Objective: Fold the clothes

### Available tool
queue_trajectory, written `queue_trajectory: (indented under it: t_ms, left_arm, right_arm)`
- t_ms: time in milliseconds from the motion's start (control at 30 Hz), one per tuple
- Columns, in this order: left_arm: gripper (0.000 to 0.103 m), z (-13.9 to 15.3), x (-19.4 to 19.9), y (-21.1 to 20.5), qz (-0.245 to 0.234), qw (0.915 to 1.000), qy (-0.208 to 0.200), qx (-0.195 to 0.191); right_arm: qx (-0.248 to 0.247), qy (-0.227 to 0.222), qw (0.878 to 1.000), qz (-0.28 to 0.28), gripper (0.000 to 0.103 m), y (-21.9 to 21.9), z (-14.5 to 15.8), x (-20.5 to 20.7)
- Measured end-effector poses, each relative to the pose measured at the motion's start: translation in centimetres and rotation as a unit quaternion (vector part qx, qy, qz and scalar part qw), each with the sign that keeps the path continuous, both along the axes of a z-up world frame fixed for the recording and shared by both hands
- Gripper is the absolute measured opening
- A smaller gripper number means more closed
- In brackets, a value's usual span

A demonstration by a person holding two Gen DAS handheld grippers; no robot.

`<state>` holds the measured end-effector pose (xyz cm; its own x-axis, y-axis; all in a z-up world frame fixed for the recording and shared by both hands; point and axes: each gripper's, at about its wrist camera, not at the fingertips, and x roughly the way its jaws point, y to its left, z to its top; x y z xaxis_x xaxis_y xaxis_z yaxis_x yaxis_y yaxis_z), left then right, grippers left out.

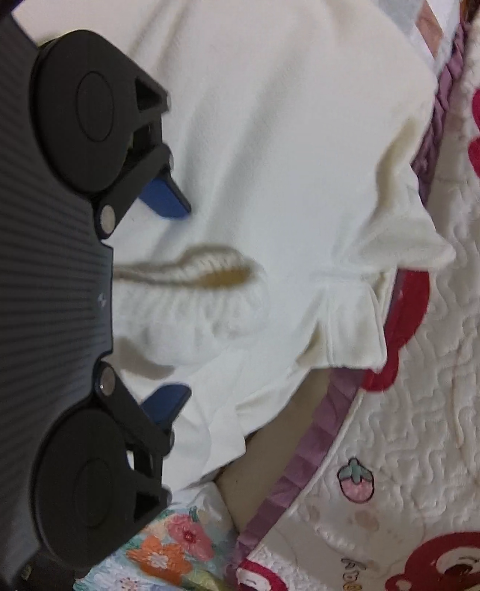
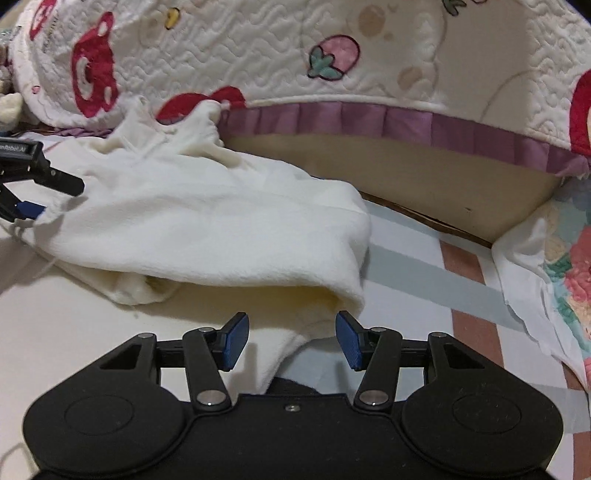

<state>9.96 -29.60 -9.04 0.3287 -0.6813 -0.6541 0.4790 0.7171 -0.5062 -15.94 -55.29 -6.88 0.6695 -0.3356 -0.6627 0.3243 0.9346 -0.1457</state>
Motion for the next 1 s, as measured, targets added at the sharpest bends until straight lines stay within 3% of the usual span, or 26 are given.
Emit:
queue_trajectory:
  t_ms: [67,133,167,200,233,333,467,667,733,767,867,1000]
  left_arm:
    - [0.1,0.6,-0.5,-1.1,-0.025,0.9987,-0.03,0.035]
    - [0.062,1.2,-1.0,-2.2,-0.049,0.9946,-0.059,0.069]
    - [0.029,1.5,-1.4,-2.7,-0.063,0.9912,-0.079,0.086]
    - [0.026,2.2,-2.1,-3.1,-0.079,0.9852,-0.111,0.103]
    - [0.025,2.9,-2.7,-3.4,-0.092,0.9789,-0.142,0.115]
    - [0.025,5.7,-3.5,-2.6,-0.081,0.9701,-0.209,0.094]
    - [0.024,6.2,-2.3,-0.4,-0.044,0.973,-0.207,0.091]
    - [0.024,7.0,-0.6,3.0,0.01,0.975,-0.204,0.088]
    - [0.024,7.2,0.0,4.1,0.028,0.975,-0.202,0.087]
    - [0.024,7.3,0.3,4.6,0.037,0.9749,-0.202,0.087]
    - [0.024,6.9,1.1,5.3,0.051,0.975,-0.194,0.095]
    - [0.024,3.9,1.7,4.3,0.036,0.9744,-0.168,0.145]
  right_arm:
    - [0.004,-0.001,1.0,-0.01,0.057,-0.4,-0.3,0.3]
    - [0.01,-0.004,1.0,-0.021,0.058,-1.1,-0.6,0.7]
    - [0.013,-0.005,1.0,-0.026,0.058,-1.4,-0.9,1.0]
    - [0.015,-0.005,0.999,-0.031,0.059,-1.6,-1.1,1.1]
    - [0.018,-0.003,0.999,-0.035,0.059,-1.7,-1.2,1.2]
    - [0.027,0.002,0.999,-0.047,0.059,-2.0,-1.5,1.5]
    - [0.038,0.009,0.997,-0.063,0.064,-2.4,-1.8,1.9]
    - [0.058,0.015,0.995,-0.085,0.061,-2.9,-2.3,2.4]
    - [0.077,-0.005,0.994,-0.083,0.025,-3.1,-1.7,2.2]
    - [0.086,-0.015,0.993,-0.083,0.018,-3.3,-1.4,2.1]
    - [0.094,-0.026,0.991,-0.09,0.018,-3.1,-1.5,2.0]
    - [0.084,-0.018,0.992,-0.091,0.015,-2.6,-2.2,2.0]
